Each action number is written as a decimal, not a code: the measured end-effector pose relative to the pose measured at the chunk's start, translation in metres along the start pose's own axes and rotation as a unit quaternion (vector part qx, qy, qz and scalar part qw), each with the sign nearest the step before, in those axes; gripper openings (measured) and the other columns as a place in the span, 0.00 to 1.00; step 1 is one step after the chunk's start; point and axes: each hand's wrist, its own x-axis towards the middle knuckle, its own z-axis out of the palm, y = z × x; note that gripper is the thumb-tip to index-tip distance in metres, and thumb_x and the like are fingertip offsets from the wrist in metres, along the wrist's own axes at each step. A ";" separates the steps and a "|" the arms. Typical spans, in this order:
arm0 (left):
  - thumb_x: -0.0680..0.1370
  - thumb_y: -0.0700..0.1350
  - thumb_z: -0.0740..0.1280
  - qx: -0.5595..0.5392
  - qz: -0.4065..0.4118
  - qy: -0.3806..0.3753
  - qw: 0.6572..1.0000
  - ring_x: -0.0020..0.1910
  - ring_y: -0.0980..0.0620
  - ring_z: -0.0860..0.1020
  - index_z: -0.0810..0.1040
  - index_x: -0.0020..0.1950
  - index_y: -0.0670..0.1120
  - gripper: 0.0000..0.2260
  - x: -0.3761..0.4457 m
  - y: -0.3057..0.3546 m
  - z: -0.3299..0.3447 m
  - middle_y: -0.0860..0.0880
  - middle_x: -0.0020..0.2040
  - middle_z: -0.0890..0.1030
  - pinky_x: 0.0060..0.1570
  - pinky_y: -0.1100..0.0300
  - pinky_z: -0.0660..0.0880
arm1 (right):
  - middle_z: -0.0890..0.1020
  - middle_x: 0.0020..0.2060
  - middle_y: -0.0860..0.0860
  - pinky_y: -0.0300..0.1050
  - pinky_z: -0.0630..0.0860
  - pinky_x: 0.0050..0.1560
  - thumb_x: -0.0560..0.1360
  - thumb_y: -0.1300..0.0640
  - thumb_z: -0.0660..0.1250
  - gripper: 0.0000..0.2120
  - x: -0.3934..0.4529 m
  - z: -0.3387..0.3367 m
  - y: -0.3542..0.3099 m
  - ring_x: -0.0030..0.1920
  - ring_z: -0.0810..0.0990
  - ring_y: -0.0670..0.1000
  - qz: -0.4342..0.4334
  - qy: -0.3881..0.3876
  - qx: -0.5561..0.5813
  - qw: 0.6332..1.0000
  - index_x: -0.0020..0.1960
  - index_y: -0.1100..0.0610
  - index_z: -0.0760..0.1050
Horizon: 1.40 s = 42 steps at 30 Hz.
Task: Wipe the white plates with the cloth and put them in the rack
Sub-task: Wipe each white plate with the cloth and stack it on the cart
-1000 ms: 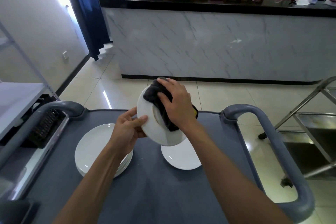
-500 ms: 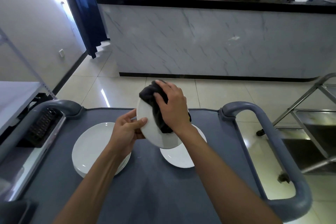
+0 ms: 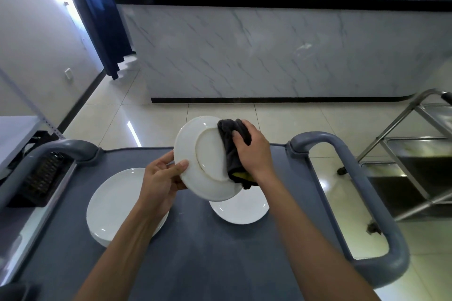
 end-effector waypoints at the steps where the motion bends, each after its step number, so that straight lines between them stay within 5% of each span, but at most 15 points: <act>1: 0.76 0.35 0.66 -0.004 0.000 0.004 1.000 0.41 0.44 0.83 0.79 0.64 0.39 0.16 0.001 0.001 0.000 0.41 0.48 0.84 0.37 0.52 0.81 | 0.76 0.67 0.46 0.41 0.68 0.67 0.80 0.46 0.66 0.24 -0.003 -0.003 0.004 0.67 0.73 0.46 0.016 -0.004 0.015 1.000 0.74 0.48 0.70; 8: 0.79 0.34 0.63 -0.016 -0.006 0.015 1.000 0.43 0.47 0.83 0.79 0.62 0.39 0.13 0.013 0.006 0.003 0.43 0.47 0.84 0.37 0.54 0.81 | 0.79 0.64 0.41 0.38 0.73 0.63 0.77 0.49 0.72 0.25 -0.026 -0.009 0.023 0.62 0.76 0.43 0.073 0.016 0.108 0.991 0.72 0.47 0.72; 12: 0.79 0.34 0.64 0.000 -0.018 0.018 1.000 0.41 0.47 0.83 0.78 0.65 0.38 0.14 0.017 -0.001 0.008 0.44 0.46 0.85 0.36 0.55 0.81 | 0.80 0.60 0.41 0.23 0.70 0.54 0.77 0.54 0.72 0.23 -0.035 -0.010 0.027 0.59 0.76 0.39 0.087 0.053 0.118 0.988 0.70 0.49 0.74; 16: 0.79 0.34 0.64 0.013 -0.025 0.013 1.000 0.41 0.47 0.84 0.79 0.64 0.39 0.14 0.018 -0.007 0.017 0.45 0.46 0.85 0.35 0.55 0.80 | 0.80 0.62 0.43 0.19 0.67 0.52 0.77 0.56 0.72 0.23 -0.042 -0.014 0.034 0.58 0.75 0.39 0.094 0.078 0.104 0.987 0.71 0.52 0.74; 21: 0.79 0.34 0.66 0.059 -0.021 -0.011 0.998 0.40 0.46 0.84 0.81 0.61 0.42 0.12 0.020 -0.012 0.024 0.44 0.45 0.85 0.36 0.54 0.81 | 0.82 0.58 0.44 0.40 0.75 0.63 0.75 0.56 0.73 0.21 -0.051 -0.024 0.046 0.57 0.79 0.43 0.113 0.084 0.066 0.988 0.68 0.51 0.76; 28: 0.79 0.32 0.67 0.174 0.036 -0.044 0.983 0.40 0.52 0.84 0.82 0.54 0.49 0.13 0.026 -0.026 0.036 0.51 0.41 0.86 0.37 0.54 0.83 | 0.81 0.58 0.41 0.39 0.74 0.62 0.75 0.58 0.74 0.22 -0.071 -0.040 0.056 0.58 0.78 0.41 0.120 0.119 0.069 0.983 0.67 0.48 0.76; 32: 0.78 0.34 0.70 0.348 0.121 -0.060 0.928 0.43 0.58 0.84 0.83 0.53 0.52 0.13 0.034 -0.041 0.045 0.58 0.43 0.86 0.46 0.58 0.81 | 0.80 0.60 0.40 0.41 0.75 0.65 0.75 0.58 0.73 0.23 -0.079 -0.050 0.059 0.61 0.77 0.40 0.118 0.130 0.061 0.983 0.68 0.46 0.76; 37: 0.76 0.46 0.63 0.553 0.211 -0.098 0.800 0.36 0.43 0.80 0.80 0.54 0.53 0.10 0.046 -0.061 0.045 0.49 0.37 0.82 0.36 0.51 0.78 | 0.79 0.62 0.41 0.45 0.75 0.67 0.76 0.57 0.73 0.24 -0.088 -0.064 0.059 0.62 0.77 0.42 0.103 0.144 0.042 0.983 0.69 0.45 0.74; 42: 0.73 0.37 0.65 0.668 0.291 -0.129 0.673 0.30 0.38 0.78 0.81 0.58 0.47 0.15 0.044 -0.076 0.050 0.45 0.35 0.82 0.31 0.57 0.67 | 0.79 0.61 0.40 0.45 0.75 0.67 0.75 0.57 0.73 0.24 -0.091 -0.077 0.057 0.62 0.76 0.40 0.094 0.150 0.052 0.983 0.69 0.43 0.75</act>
